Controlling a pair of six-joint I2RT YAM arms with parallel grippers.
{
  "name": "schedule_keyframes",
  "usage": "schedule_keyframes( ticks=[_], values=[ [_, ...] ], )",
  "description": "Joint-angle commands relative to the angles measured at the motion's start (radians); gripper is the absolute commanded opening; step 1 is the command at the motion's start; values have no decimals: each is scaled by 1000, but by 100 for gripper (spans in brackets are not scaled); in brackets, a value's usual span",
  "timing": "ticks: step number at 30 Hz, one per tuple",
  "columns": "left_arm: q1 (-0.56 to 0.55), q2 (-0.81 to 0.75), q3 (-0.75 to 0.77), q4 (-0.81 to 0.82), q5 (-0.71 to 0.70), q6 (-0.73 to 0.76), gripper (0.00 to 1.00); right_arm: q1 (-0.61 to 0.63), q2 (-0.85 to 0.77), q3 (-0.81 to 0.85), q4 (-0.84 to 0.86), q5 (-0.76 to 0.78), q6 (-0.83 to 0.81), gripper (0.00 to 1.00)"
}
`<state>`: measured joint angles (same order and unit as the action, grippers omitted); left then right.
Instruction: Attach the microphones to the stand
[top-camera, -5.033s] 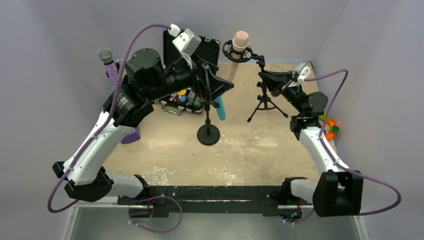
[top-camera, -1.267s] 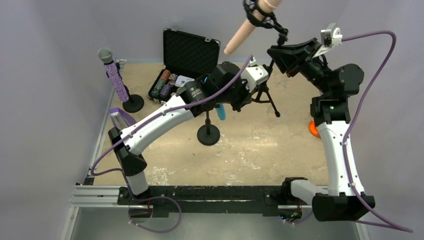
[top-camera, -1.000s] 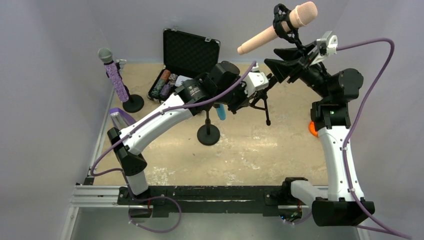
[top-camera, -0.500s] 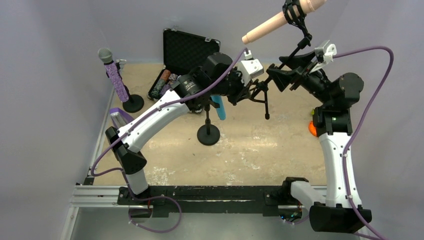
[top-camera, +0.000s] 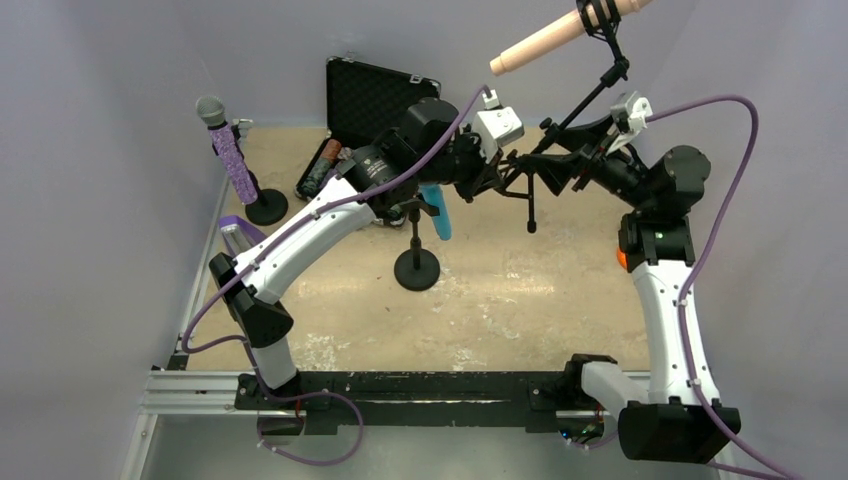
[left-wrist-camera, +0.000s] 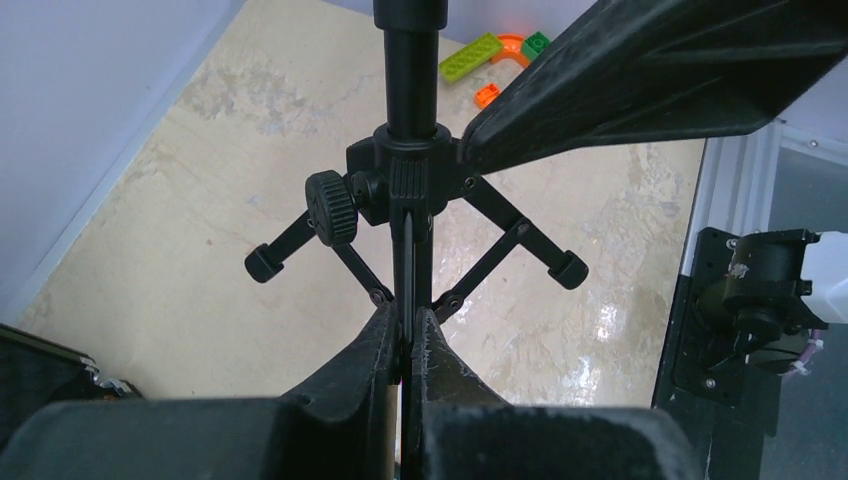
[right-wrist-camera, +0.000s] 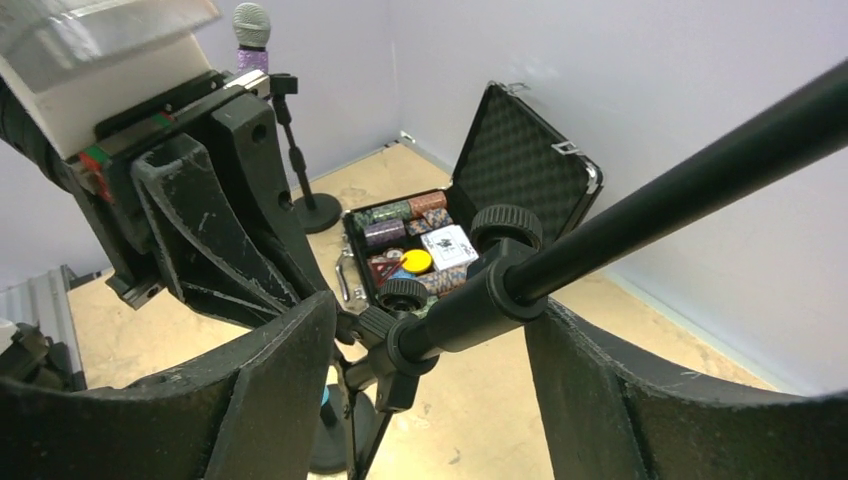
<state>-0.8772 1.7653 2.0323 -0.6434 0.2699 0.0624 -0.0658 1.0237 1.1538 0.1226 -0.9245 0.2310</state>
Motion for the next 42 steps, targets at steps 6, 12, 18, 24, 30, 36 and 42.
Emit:
schedule_keyframes(
  ticks=[6,12,18,24,30,36,42],
  values=[
    [4,-64,-14,208,89,17,0,3,91,53,189,7,214,58],
    [4,-51,-14,190,73,34,0,-4,94,65,276,19,307,54],
    [6,-43,-15,179,58,51,0,-61,82,72,367,27,430,54],
    [7,-38,-20,175,64,58,0,-101,122,108,461,-14,573,45],
    [15,-38,-18,173,66,61,0,-109,131,119,496,-28,602,15],
    [17,-43,-16,195,78,44,0,-128,134,124,517,-24,571,0],
    [18,-112,-9,232,59,-22,79,-128,101,96,418,82,348,0]
  ],
)
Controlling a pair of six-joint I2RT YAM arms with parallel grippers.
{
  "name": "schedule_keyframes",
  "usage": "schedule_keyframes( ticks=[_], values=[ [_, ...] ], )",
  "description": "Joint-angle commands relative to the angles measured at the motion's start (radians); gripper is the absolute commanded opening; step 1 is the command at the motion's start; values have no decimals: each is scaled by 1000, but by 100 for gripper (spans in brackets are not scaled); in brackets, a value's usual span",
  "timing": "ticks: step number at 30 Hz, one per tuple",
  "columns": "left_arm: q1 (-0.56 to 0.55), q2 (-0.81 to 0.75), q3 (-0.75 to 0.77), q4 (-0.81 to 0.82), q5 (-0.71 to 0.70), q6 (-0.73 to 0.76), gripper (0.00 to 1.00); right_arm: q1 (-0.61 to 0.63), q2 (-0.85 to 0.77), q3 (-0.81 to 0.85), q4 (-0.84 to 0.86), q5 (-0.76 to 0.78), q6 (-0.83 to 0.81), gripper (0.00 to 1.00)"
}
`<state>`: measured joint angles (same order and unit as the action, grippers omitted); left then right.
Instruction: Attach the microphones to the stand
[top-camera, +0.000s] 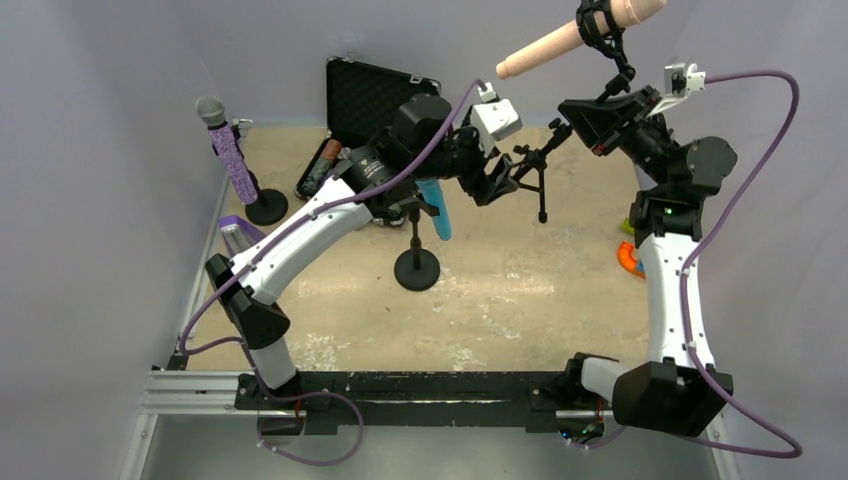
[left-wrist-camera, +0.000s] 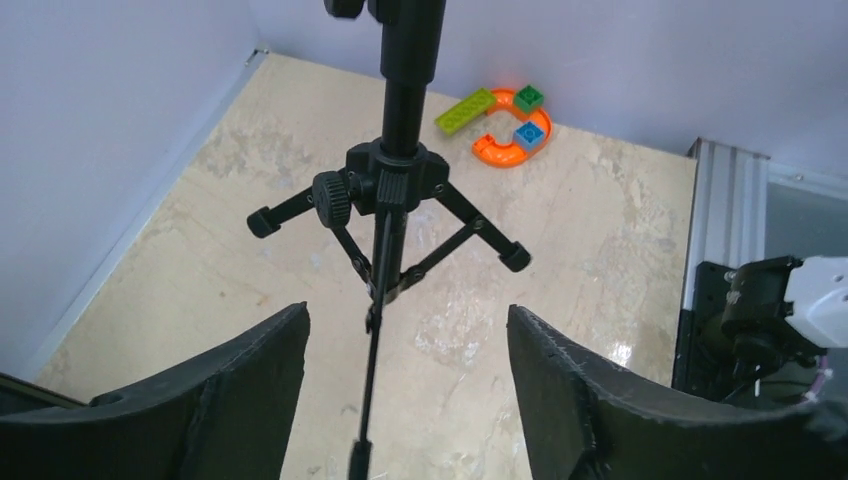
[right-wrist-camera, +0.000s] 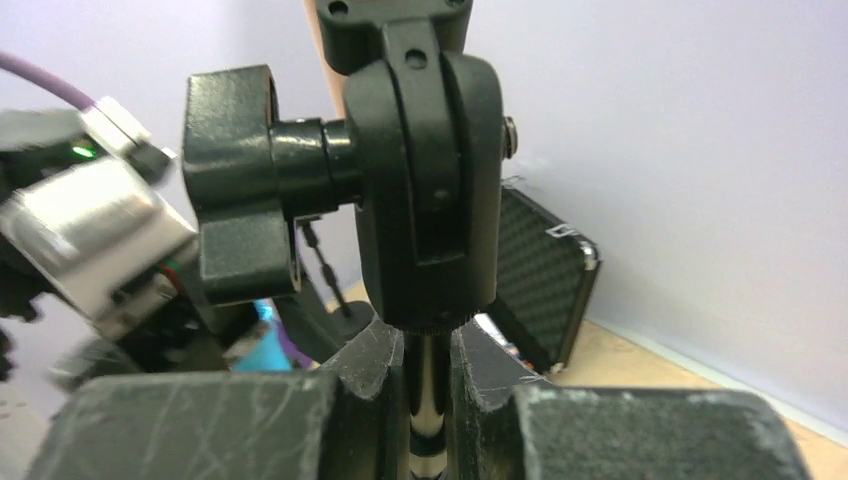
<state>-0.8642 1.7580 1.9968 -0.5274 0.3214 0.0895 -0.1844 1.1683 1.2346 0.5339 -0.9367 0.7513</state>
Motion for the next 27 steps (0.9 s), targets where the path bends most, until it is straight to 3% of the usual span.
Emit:
schedule_keyframes(
  ticks=[1,4,8,11,16,27],
  values=[
    [5,-122,29,118,8,-52,84,-9,-46,3,5,104,-192,0],
    [5,-172,35,104,5,-47,91,-11,-53,-29,2,132,-258,0],
    [5,-247,24,57,4,-23,92,-9,-62,-106,-12,200,-389,0],
    [5,-339,-36,44,-23,-4,94,-9,-71,-233,86,190,-490,0],
    [5,-525,-234,38,-90,34,98,-9,-35,-424,229,141,-630,0],
    [5,-899,-673,81,-206,-41,99,-10,113,-500,250,20,-729,0]
  ],
)
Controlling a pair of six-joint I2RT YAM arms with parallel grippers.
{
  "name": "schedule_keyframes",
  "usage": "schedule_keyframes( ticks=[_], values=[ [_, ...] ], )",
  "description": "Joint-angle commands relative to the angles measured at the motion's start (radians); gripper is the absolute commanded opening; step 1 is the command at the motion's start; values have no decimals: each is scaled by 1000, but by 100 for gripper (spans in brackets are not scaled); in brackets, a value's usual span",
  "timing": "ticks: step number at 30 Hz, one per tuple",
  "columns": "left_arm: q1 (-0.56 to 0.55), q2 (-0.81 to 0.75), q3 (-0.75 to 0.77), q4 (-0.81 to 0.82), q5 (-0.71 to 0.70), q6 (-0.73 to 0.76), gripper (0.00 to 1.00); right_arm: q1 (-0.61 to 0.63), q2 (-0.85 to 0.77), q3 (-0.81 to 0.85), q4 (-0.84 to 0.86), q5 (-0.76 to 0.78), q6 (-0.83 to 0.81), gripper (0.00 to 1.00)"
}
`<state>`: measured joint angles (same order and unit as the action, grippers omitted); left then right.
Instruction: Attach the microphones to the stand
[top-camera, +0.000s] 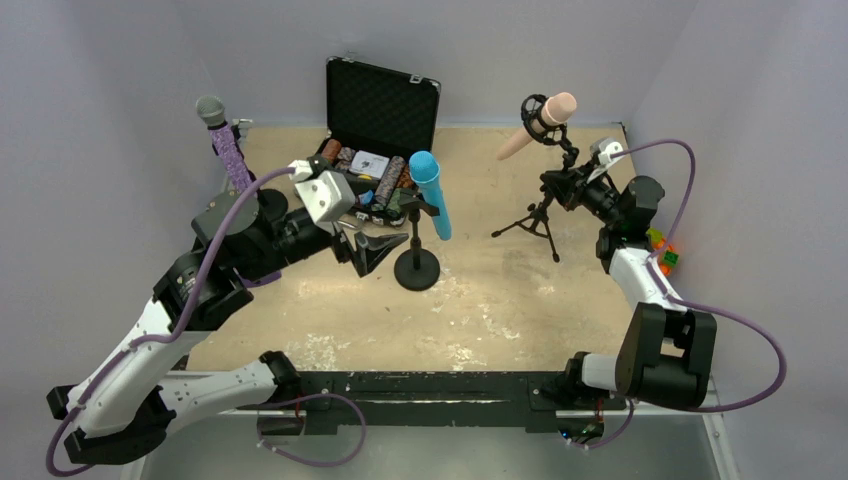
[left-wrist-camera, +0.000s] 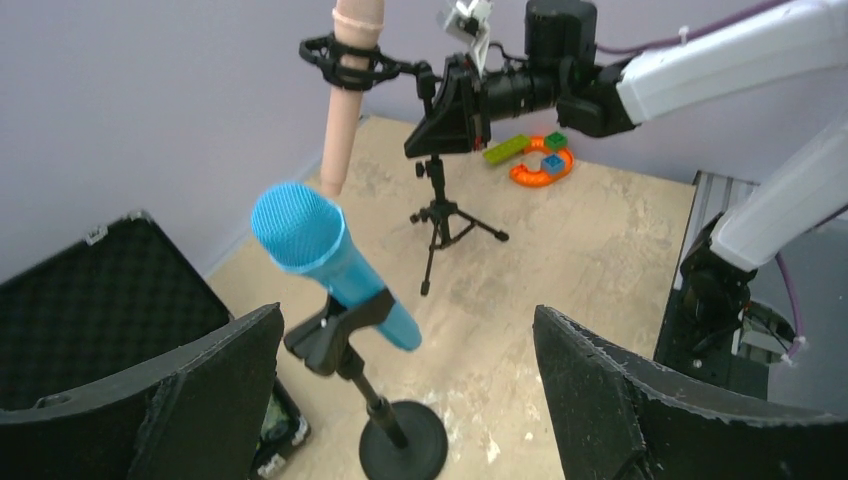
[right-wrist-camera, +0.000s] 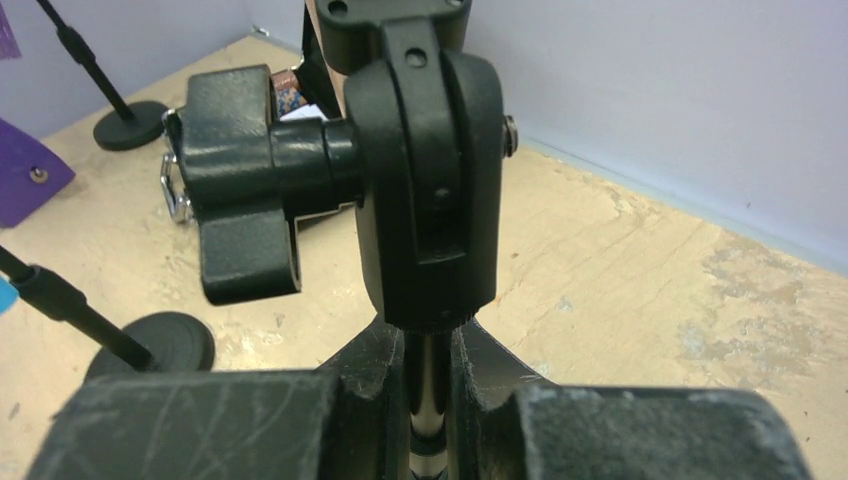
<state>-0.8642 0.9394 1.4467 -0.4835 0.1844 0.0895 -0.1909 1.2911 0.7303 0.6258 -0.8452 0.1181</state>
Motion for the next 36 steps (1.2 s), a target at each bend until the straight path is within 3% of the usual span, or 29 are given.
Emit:
schedule_keyframes(
  ticks=[1,8,17,22,31,36],
  values=[
    [5,-105,-154,41,-84,-49,98,-3,-4,-1,150,-83,-109,0],
    [5,-253,-313,38,-166,-80,99,-2,13,-29,70,-135,-244,0],
    [5,-375,-465,74,-180,-200,99,-22,42,-41,14,-163,-226,1],
    [5,-401,-498,69,-180,-218,99,-39,54,-15,-37,-171,-213,8],
    [4,-422,-520,71,-213,-226,99,-45,54,30,-193,-187,-346,19],
    [5,-419,-521,72,-214,-226,99,-47,61,49,-235,-196,-363,21]
  ],
)
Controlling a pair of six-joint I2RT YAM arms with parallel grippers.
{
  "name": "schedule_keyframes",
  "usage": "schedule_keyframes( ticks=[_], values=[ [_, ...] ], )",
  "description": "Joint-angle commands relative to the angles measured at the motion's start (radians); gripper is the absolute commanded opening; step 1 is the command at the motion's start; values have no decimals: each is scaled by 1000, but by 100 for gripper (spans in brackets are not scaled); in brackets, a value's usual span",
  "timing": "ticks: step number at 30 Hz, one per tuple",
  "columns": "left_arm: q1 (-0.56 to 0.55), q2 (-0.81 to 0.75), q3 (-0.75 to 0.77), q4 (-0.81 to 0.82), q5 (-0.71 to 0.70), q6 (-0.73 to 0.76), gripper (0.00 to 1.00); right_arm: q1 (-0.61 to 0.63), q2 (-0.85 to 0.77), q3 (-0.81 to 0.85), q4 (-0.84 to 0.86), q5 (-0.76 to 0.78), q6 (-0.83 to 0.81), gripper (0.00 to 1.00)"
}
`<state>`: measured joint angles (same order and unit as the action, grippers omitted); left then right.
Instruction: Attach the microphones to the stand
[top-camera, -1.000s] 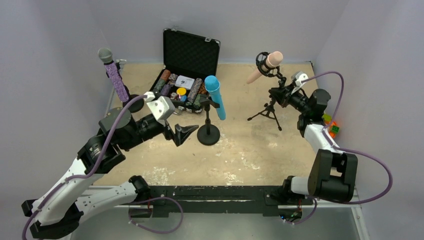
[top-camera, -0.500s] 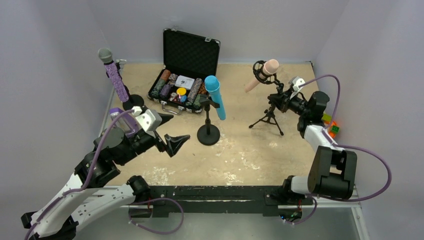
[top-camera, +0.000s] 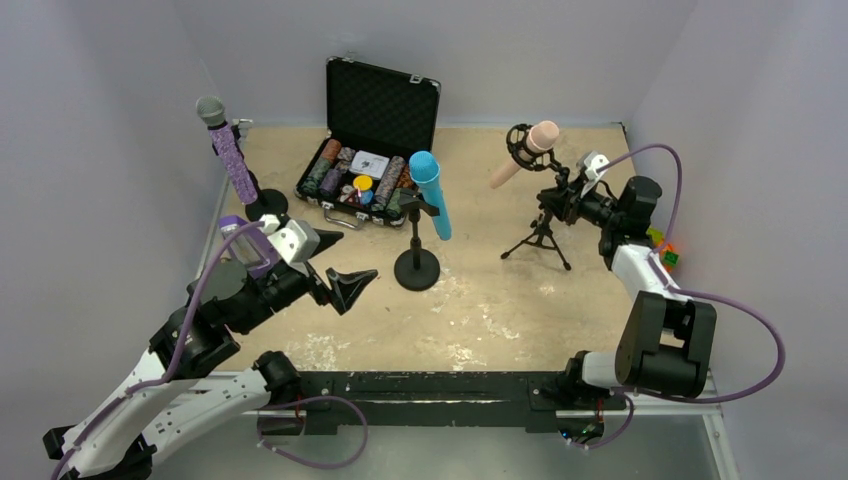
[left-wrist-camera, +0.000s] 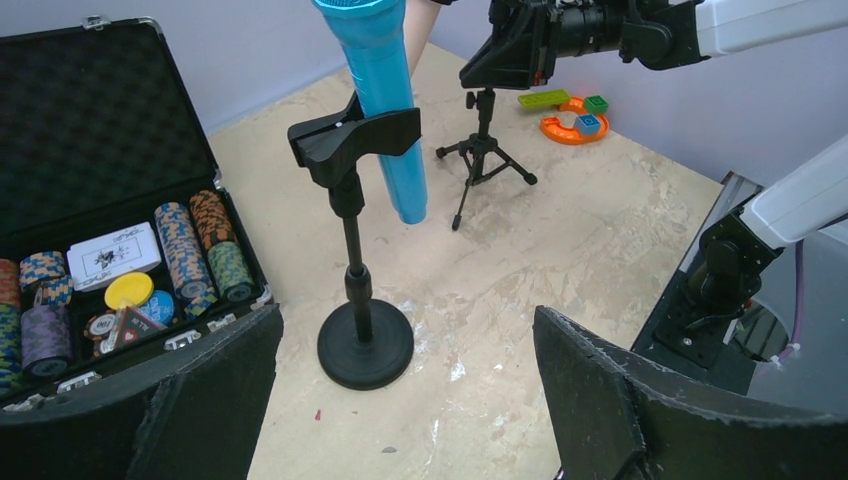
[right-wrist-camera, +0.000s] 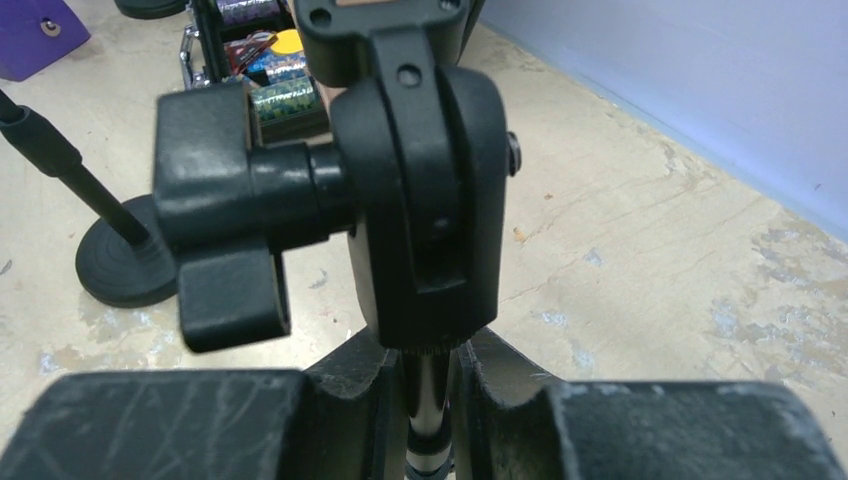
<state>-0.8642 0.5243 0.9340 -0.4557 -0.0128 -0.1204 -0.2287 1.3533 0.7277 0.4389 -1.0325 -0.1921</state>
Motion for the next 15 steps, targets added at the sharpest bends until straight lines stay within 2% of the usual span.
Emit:
schedule_keyframes(
  ticks=[1,5,15],
  values=[
    [5,-4,-9,45,-16,-16,99,-10,1,55,-57,-12,-56,21],
    [5,-6,-5,42,-16,-16,99,-19,0,58,-70,-15,-58,26],
    [5,1,7,38,-10,-12,99,-44,-36,34,-62,-29,-43,49]
  ],
)
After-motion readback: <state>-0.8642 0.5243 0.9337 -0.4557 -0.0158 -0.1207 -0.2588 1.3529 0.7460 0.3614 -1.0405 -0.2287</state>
